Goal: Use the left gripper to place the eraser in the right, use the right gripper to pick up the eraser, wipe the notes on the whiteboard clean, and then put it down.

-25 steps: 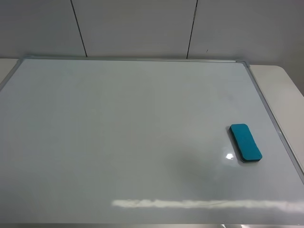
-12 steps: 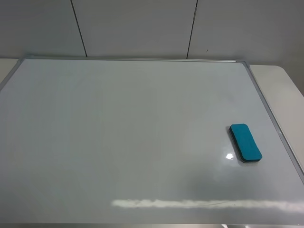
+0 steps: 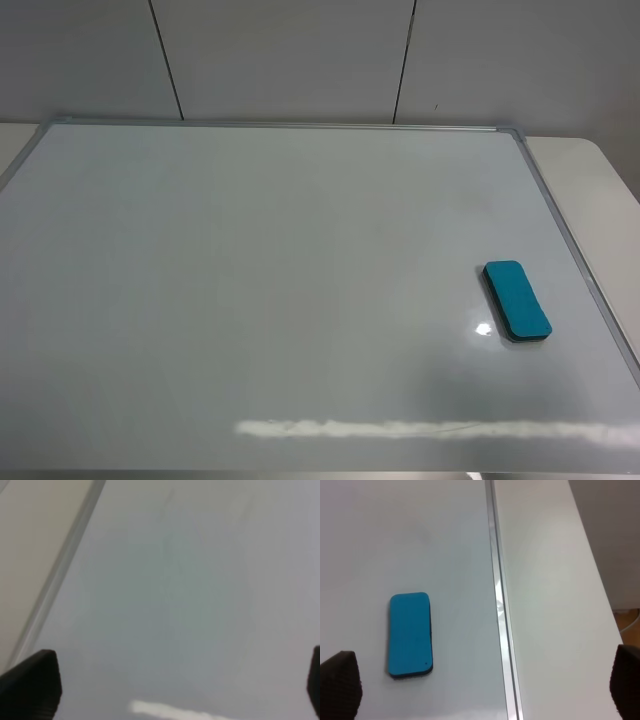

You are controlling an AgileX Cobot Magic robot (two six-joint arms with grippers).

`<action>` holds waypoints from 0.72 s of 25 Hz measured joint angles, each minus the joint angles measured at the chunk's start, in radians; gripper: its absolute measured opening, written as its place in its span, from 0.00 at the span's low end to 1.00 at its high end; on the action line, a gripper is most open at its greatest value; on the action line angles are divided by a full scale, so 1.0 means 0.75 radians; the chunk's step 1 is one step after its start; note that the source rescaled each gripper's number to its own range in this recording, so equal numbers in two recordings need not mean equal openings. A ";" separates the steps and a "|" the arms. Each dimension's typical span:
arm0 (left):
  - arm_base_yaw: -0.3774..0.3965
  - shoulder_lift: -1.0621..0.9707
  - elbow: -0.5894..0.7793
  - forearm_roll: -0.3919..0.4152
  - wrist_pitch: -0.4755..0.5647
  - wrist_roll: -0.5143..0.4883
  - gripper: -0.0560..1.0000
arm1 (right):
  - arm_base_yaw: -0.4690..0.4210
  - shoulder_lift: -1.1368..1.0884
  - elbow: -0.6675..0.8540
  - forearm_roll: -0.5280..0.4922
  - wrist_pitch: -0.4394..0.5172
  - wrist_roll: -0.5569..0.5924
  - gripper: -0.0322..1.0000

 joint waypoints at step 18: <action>0.000 0.000 0.000 0.001 0.000 0.000 1.00 | -0.007 0.000 0.000 0.000 -0.004 0.000 1.00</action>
